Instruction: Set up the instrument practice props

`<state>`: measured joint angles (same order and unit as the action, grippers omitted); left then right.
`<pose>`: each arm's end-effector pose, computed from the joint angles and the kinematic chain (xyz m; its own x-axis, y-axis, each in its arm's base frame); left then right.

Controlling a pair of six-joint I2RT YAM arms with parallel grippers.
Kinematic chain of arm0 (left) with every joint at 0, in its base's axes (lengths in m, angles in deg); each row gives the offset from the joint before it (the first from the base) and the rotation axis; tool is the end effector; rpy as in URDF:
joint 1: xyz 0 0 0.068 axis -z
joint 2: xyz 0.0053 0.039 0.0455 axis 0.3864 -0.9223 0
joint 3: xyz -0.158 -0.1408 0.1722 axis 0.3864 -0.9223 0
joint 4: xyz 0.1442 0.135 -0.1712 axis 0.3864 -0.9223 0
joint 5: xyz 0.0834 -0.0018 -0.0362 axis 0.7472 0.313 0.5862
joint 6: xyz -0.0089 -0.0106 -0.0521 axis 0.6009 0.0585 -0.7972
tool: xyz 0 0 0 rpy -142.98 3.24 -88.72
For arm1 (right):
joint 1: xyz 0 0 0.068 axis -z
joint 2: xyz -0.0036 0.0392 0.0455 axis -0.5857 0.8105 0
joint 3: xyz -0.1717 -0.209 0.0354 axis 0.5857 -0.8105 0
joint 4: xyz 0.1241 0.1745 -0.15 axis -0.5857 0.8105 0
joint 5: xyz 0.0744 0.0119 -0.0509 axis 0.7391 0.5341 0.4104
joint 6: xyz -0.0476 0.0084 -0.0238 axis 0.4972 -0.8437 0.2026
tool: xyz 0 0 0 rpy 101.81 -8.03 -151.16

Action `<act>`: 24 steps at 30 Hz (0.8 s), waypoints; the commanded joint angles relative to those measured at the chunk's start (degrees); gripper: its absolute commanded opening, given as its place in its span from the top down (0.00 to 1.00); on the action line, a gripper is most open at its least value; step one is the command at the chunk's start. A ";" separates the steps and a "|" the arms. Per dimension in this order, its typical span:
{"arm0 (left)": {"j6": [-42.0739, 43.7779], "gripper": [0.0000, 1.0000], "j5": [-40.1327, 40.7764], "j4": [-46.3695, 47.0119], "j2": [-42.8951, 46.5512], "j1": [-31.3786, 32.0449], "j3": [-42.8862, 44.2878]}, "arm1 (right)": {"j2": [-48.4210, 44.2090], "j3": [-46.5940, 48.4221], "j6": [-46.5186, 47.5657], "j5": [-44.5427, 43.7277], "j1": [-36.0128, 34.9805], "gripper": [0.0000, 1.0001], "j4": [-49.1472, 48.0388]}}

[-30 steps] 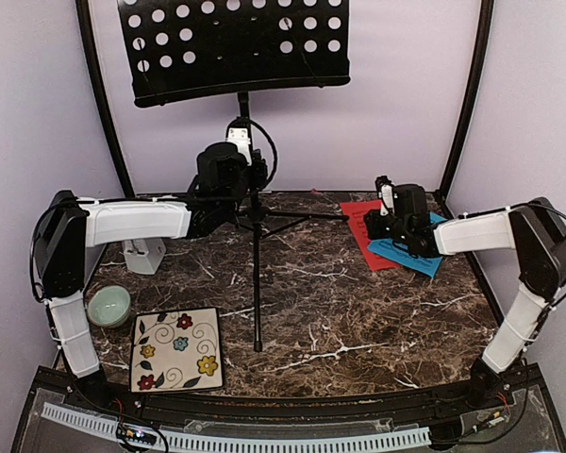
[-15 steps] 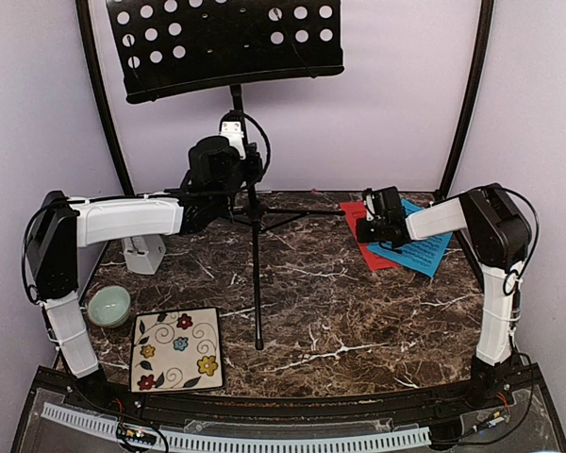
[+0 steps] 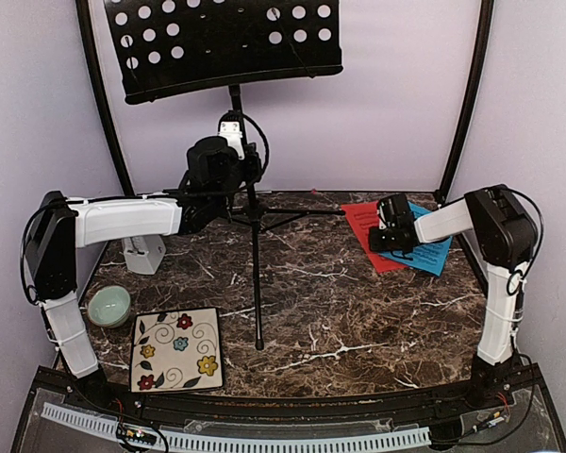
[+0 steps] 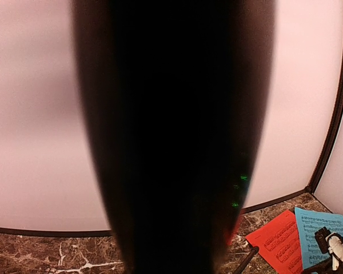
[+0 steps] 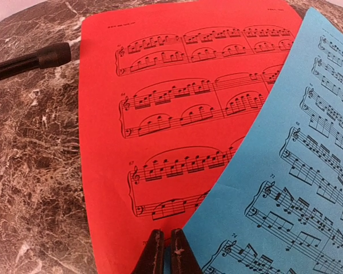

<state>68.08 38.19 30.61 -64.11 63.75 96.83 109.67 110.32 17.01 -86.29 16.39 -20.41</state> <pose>0.3428 -0.2761 0.3417 0.1099 -0.1510 -0.9824 0.2367 0.9639 -0.1217 0.4012 0.1357 0.1234 -0.6990 0.0411 -0.7139 -0.0316 0.9956 0.0882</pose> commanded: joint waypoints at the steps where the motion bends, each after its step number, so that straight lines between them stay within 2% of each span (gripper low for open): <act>1: -2.10 1.00 -0.52 10.67 6.46 -0.27 0.82 | -2.34 -4.14 -2.09 -2.22 0.78 0.92 2.41; 12: -1.85 1.00 -0.25 10.36 5.50 -0.94 1.85 | -9.54 -14.02 -7.18 0.64 0.08 0.93 0.33; 24: -4.19 1.00 -2.89 9.57 1.48 -0.77 4.92 | -16.67 -25.05 -12.54 1.86 -5.90 0.94 -2.05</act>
<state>68.19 36.57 30.67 -64.57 63.11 97.24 95.31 89.93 8.18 -85.92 12.69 -24.61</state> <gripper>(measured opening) 0.190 0.058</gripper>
